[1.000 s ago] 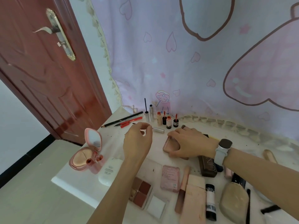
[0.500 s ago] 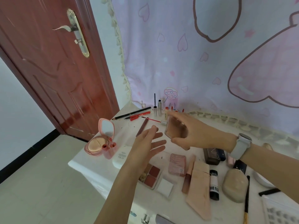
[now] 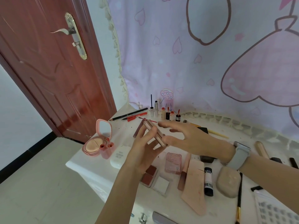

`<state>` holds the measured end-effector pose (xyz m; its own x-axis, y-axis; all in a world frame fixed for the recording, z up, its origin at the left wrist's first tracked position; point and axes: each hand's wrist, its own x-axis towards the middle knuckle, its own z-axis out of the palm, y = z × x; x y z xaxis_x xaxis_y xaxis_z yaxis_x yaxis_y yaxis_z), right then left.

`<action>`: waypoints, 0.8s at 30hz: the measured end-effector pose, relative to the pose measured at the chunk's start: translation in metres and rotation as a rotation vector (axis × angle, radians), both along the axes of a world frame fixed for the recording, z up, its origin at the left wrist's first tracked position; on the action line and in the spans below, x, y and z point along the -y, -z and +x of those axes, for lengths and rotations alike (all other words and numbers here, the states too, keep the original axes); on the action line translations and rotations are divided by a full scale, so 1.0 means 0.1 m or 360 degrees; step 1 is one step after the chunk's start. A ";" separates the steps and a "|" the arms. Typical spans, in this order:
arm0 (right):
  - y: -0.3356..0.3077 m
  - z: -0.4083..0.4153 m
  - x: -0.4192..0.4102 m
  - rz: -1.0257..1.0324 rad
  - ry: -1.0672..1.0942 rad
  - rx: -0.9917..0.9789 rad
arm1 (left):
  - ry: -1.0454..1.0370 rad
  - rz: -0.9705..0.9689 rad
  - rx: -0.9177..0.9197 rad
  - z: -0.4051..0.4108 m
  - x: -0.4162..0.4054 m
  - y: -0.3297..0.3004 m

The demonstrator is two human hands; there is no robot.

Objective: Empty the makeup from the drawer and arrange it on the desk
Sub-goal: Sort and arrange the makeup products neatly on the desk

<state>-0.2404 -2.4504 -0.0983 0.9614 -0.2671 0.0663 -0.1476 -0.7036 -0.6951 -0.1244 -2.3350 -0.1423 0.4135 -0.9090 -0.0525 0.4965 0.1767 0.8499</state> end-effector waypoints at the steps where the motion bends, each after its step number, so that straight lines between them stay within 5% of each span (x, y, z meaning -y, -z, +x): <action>1: 0.01 0.01 0.00 -0.0030 0.0019 0.0011 | 0.0003 -0.0053 -0.0001 -0.01 0.01 0.00; 19: 0.00 0.02 0.12 0.0114 0.0161 -0.0068 | -0.0047 -0.0027 0.0002 0.01 0.17 0.17; 24: 0.04 0.08 0.31 0.0116 0.0425 -0.0019 | 0.0064 -0.0079 -0.0268 -0.01 0.14 0.13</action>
